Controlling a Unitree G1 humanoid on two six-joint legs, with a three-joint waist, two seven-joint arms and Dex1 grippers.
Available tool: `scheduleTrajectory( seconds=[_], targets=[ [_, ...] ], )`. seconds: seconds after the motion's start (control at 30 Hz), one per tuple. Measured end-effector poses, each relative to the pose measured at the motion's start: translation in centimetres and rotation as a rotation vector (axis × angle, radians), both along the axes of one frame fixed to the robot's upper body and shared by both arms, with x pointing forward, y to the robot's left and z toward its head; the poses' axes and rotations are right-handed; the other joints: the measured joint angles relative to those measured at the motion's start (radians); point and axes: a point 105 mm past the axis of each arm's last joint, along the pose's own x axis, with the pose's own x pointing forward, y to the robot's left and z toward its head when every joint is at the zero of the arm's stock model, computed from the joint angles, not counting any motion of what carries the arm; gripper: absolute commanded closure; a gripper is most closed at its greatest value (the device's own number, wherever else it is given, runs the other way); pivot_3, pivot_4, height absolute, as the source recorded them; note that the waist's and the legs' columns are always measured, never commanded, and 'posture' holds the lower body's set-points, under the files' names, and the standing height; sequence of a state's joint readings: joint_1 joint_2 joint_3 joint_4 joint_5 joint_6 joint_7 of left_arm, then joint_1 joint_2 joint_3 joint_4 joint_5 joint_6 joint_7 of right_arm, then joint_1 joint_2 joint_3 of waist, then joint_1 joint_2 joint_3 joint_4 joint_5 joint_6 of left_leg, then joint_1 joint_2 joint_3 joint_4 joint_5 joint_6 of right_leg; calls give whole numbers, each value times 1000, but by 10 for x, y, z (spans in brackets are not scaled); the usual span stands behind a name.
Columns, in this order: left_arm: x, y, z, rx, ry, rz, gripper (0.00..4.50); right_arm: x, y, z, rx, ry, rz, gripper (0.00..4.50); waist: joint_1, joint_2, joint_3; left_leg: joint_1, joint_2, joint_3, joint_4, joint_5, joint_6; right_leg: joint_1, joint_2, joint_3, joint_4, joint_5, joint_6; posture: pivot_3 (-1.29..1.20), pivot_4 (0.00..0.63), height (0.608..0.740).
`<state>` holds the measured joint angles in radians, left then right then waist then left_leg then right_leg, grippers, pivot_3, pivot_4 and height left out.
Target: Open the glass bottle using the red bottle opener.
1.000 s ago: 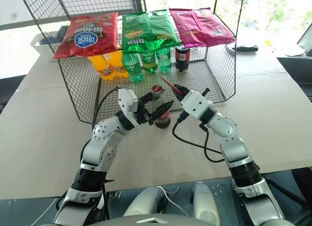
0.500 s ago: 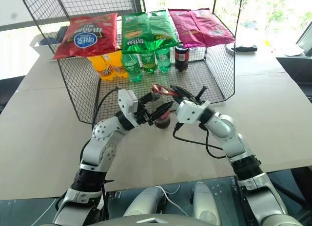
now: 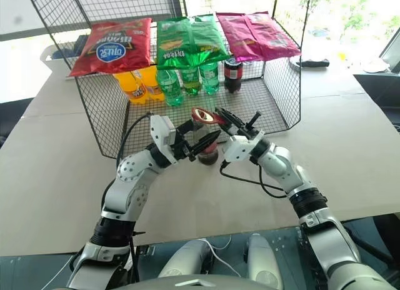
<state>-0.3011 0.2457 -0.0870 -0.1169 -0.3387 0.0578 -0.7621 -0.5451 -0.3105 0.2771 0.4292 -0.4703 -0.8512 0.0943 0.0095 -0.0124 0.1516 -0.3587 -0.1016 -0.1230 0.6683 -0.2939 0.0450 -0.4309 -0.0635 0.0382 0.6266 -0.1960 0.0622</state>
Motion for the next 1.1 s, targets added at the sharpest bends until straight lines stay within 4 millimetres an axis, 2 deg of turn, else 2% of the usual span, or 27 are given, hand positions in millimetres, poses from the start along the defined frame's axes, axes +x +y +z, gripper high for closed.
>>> scheduleTrajectory(
  seconds=[0.17, 0.33, 0.4, 0.53, 0.63, 0.9, 1.1],
  targets=[
    [0, 0, 0, 0, 1, 0, 1803, 2, -3, 7, -64, -73, -6, 4500, 1, 0, 0, 0, 0, 0, 0, 0, 0, 0, 0, 0, 0, 0, 0, 0, 150, 734],
    [1, -1, -1, -7, 7, 3, 1803, 12, -15, 25, -219, -223, -35, 4500, 1, 0, 0, 0, 0, 1, 0, 0, 0, 0, 1, 1, 0, 0, 0, 0, 150, 734],
    [1, -2, -1, -10, 6, 2, 1803, 13, -17, 29, -247, -249, -32, 4500, 2, 0, 0, -1, 0, 1, 0, 0, 0, -1, 1, 1, 0, 0, -1, 0, 150, 734],
    [2, -4, 0, -14, 6, -1, 1803, 16, -23, 48, -312, -341, -33, 4500, 1, 0, 0, -2, 0, 1, 0, 0, 0, -1, 0, 1, -1, 0, 0, 0, 150, 734],
    [2, -4, 0, -16, 6, -1, 1803, 17, -28, 52, -351, -367, -39, 4500, 2, 0, 0, -2, 0, 1, -1, 0, 0, -1, 0, 1, -1, 0, -1, 0, 150, 734],
    [2, -4, 0, -18, 7, -3, 1803, 16, -29, 58, -345, -386, -38, 4500, 1, 0, 0, -2, 0, 1, -1, 0, 0, -2, 0, 2, -1, 0, -1, 0, 150, 734],
    [2, -4, 0, -18, 9, -2, 1803, 10, -31, 75, -262, -411, -41, 4500, 2, 0, 0, -2, 0, 1, -1, 0, 0, -2, 0, 2, -1, 0, -1, 0, 150, 734]
  ],
)
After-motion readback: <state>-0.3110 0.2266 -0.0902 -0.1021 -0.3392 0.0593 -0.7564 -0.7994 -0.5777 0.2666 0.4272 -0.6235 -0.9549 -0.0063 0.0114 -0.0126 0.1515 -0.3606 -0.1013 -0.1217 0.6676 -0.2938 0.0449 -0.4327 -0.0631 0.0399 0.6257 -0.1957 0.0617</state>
